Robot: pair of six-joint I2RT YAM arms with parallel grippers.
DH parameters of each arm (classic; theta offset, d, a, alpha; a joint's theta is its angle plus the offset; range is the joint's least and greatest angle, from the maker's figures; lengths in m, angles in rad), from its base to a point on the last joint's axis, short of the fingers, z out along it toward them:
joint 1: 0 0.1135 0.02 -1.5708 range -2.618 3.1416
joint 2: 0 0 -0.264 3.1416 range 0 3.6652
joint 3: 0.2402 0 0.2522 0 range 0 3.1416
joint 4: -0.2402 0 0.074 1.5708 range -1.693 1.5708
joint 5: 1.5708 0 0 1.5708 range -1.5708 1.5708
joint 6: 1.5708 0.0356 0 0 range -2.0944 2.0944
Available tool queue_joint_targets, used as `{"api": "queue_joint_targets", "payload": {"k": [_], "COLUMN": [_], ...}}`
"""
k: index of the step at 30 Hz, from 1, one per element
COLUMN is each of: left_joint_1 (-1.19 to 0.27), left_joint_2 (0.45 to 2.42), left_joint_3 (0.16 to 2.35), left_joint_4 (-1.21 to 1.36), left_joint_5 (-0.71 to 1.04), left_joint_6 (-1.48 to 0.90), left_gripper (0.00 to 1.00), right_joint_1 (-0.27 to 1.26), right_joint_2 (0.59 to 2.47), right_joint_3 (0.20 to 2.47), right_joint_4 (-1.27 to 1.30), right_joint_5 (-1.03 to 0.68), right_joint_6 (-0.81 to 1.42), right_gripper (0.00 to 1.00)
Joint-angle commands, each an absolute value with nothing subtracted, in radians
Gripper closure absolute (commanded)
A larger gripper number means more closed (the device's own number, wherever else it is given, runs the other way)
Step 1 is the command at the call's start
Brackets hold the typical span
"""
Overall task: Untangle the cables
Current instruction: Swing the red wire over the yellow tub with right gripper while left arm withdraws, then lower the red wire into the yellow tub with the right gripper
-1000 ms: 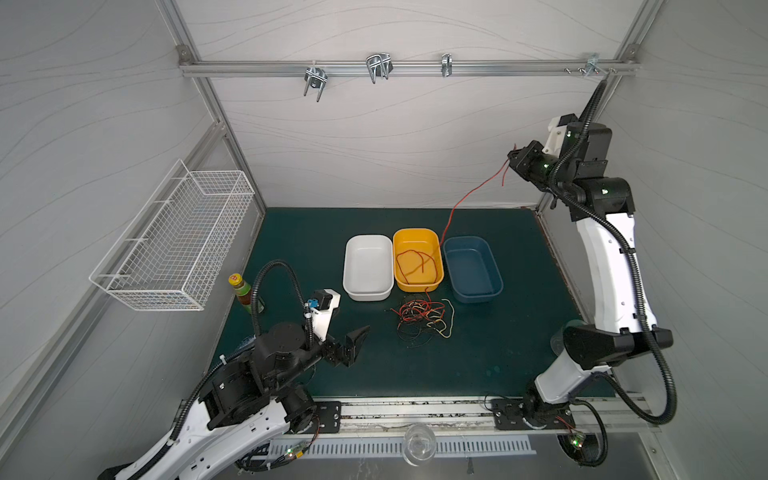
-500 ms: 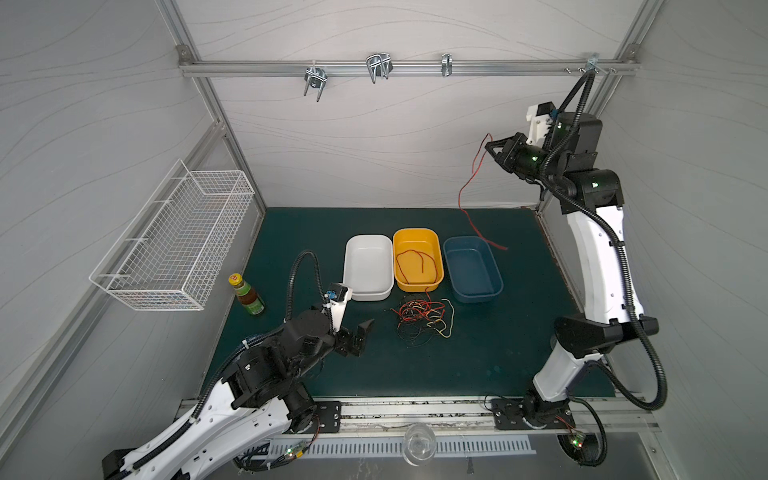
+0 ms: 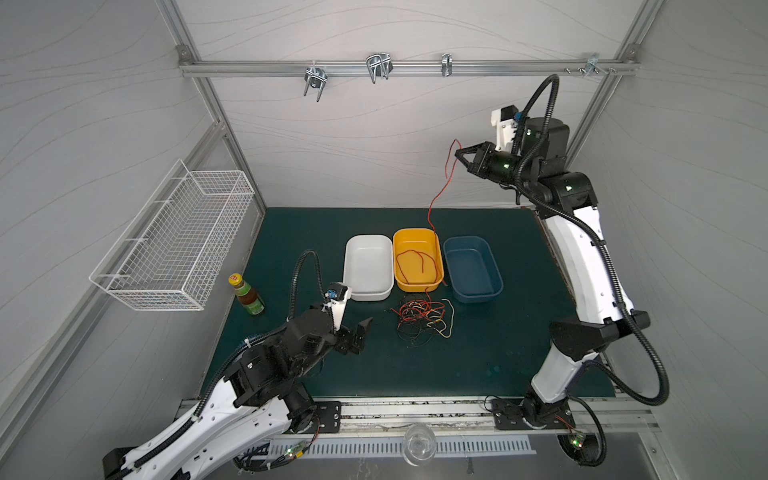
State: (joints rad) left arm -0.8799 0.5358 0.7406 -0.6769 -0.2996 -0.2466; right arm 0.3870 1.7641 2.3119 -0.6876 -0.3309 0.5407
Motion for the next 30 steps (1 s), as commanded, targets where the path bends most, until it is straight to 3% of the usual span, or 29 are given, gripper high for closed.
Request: {"api": "queue_joint_targets", "payload": {"k": [1, 16, 30], "left_joint_1": [-0.882, -0.882, -0.882], "left_joint_2": [0.538, 0.54, 0.535], "left_joint_3": [0.771, 0.769, 0.767], "left_joint_4": [-0.661, -0.655, -0.655], "left_joint_5": [-0.313, -0.307, -0.304], "left_joint_6": [-0.253, -0.247, -0.245], "left_gripper": [0.01, 0.01, 0.01], "right_joint_1": [0.403, 0.424, 0.505], "right_joint_2": [1.789, 1.82, 1.738], "right_joint_3": [2.307, 2.31, 1.871], "right_joint_4": [-0.639, -0.607, -0.381], "right_joint_5": [-0.33, -0.33, -0.291], "right_joint_6": [0.507, 0.506, 0.471], "right_gripper": [1.0, 1.0, 1.0]}}
